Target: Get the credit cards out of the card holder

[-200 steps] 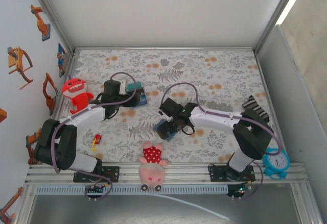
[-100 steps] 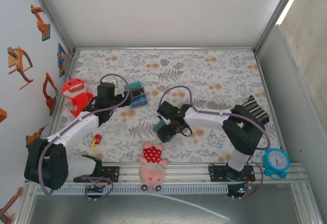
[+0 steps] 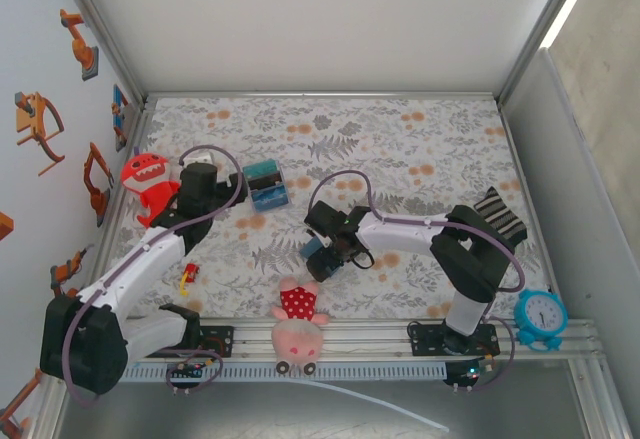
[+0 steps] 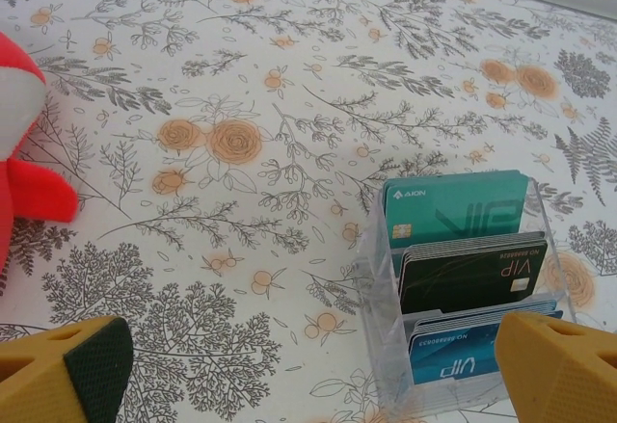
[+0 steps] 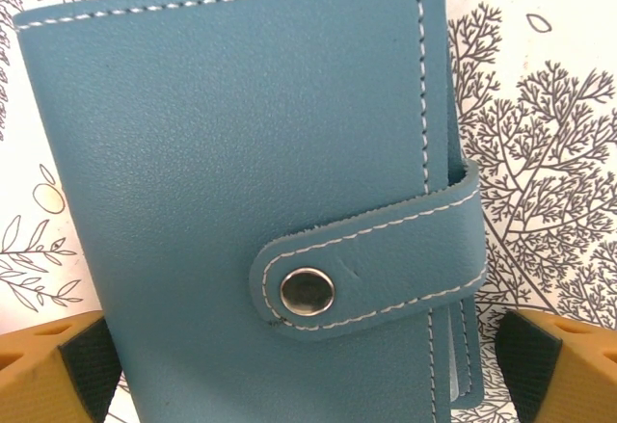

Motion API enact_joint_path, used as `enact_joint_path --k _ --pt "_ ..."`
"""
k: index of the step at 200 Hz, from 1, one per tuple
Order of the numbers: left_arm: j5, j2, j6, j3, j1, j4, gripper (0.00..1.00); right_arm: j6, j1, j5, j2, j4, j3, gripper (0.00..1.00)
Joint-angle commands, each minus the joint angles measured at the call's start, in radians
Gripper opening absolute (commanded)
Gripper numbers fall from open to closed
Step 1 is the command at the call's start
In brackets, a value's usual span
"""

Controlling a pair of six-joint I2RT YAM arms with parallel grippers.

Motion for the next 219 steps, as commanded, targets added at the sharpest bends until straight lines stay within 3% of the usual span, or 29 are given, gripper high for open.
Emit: enact_joint_path --k 1,79,141,219 --pt "-0.02 -0.024 -0.029 -0.005 0.009 -0.03 0.98 -0.001 0.008 -0.009 0.032 0.01 0.0 0.99" --pt "-0.006 -0.093 -0.138 0.007 0.039 -0.014 0.97 0.045 0.007 0.078 0.018 0.035 -0.013 0.67" --pt "0.09 -0.061 -0.198 0.008 0.036 0.012 0.97 0.085 -0.004 0.196 -0.066 0.147 -0.058 0.49" --pt "0.209 -0.018 -0.271 0.014 -0.016 0.084 0.97 0.095 -0.041 0.241 -0.197 0.41 -0.16 0.43"
